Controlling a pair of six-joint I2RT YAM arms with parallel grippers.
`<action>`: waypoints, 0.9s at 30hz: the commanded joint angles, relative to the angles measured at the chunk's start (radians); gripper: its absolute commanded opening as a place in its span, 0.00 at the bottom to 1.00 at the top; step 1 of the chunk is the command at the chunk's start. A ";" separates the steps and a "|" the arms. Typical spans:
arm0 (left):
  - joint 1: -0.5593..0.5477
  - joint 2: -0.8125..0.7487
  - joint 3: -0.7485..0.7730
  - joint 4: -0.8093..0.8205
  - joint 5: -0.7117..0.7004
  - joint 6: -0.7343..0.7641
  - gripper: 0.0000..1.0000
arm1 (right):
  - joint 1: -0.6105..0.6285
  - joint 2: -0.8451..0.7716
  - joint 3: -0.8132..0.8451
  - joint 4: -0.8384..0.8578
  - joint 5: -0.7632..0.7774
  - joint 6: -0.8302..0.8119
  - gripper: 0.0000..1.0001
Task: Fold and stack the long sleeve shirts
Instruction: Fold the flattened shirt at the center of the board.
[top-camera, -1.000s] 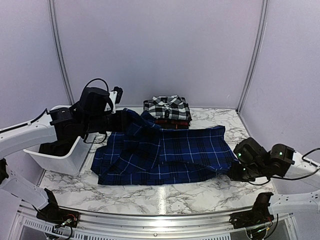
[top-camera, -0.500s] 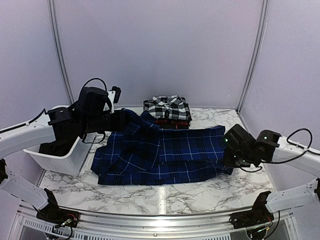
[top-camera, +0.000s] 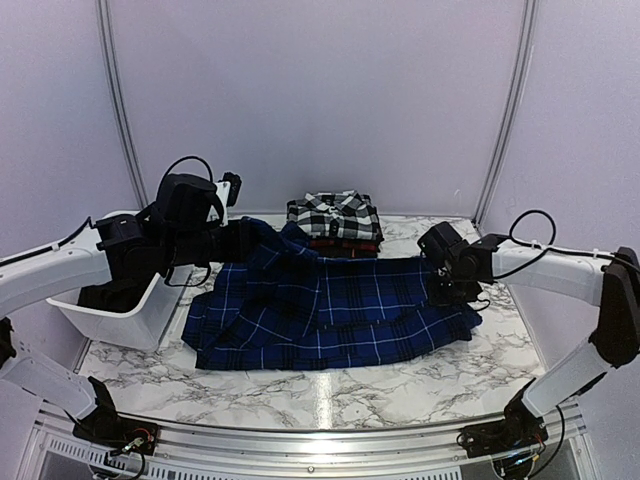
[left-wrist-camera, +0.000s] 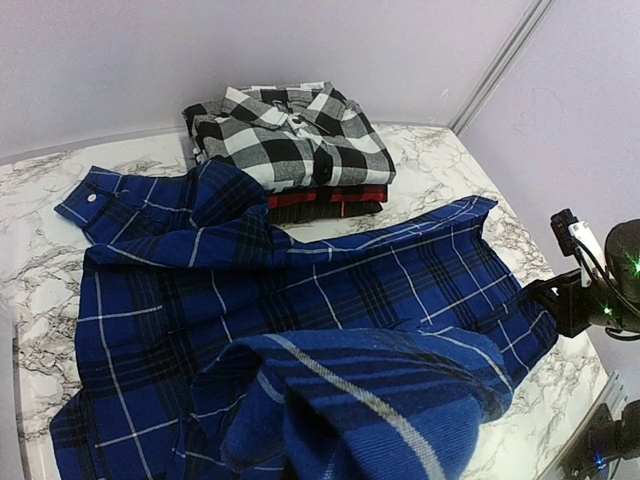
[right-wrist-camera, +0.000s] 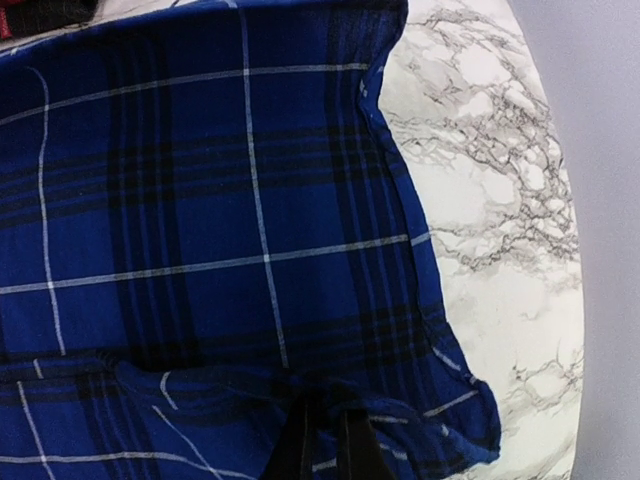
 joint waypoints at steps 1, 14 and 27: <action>0.006 0.016 0.013 0.004 -0.003 0.004 0.00 | -0.043 0.006 0.045 0.068 -0.053 -0.062 0.13; 0.009 0.029 0.030 0.004 0.008 0.001 0.00 | 0.088 -0.107 0.011 0.142 -0.225 0.029 0.37; 0.033 0.038 0.053 -0.011 0.203 -0.033 0.00 | -0.011 -0.192 -0.414 0.393 -0.384 0.155 0.36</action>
